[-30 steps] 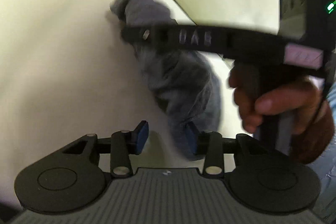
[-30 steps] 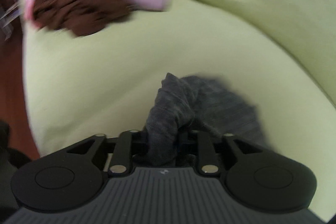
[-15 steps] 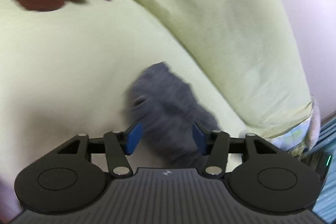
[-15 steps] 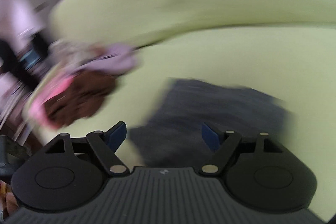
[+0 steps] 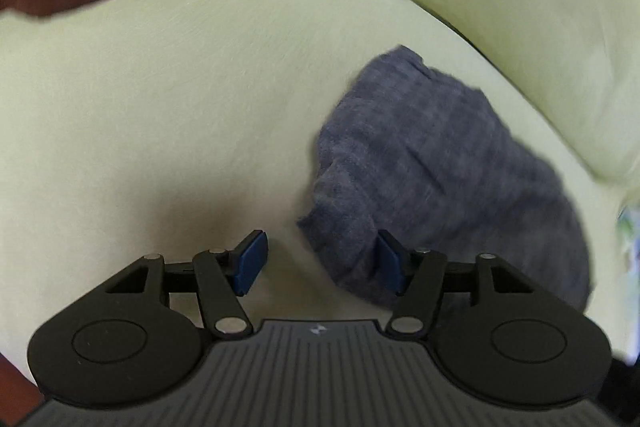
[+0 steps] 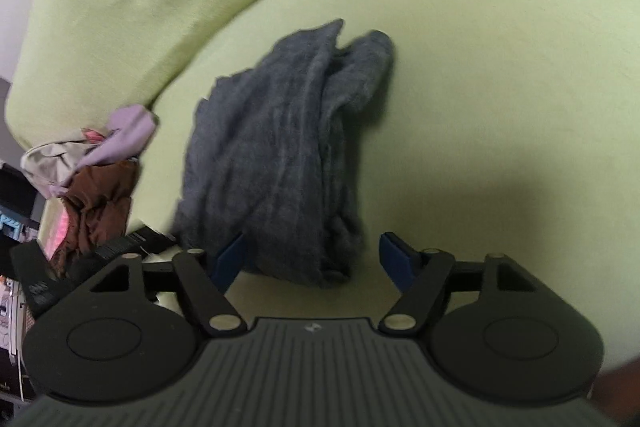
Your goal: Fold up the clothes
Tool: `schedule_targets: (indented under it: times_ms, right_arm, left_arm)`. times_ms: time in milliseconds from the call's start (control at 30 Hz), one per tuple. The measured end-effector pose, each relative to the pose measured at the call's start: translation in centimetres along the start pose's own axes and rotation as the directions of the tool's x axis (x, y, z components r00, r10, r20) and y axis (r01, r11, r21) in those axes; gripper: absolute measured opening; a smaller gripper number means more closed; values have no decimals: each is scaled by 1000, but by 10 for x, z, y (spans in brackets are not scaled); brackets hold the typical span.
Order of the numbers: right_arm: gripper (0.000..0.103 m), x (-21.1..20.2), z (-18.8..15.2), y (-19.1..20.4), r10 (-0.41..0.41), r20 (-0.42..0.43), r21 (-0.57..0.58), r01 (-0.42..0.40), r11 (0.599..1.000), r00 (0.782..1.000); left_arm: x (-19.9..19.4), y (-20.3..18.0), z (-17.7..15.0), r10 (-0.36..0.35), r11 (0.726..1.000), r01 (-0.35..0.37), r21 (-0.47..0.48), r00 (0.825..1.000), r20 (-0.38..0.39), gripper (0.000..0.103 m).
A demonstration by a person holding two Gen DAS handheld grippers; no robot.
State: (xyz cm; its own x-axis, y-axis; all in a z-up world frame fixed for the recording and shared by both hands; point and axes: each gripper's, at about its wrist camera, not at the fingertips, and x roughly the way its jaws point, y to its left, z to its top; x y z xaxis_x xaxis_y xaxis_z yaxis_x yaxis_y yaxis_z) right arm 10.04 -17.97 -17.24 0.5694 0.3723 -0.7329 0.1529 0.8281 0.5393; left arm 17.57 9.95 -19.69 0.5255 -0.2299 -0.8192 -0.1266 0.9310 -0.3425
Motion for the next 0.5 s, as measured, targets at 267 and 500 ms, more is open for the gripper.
schedule_targets:
  times_ms: [267,500]
  right_arm:
    - [37,5,6,-4,-46,-160,-122,26,992,986]
    - [58,-46,57,-15,-41,6,-81,41,996,999]
  left_arm:
    - [-7,-25,-1,134,946,-137,295,990,31,69]
    - [-63,-35,20,173,897,-212,387,976,134,64]
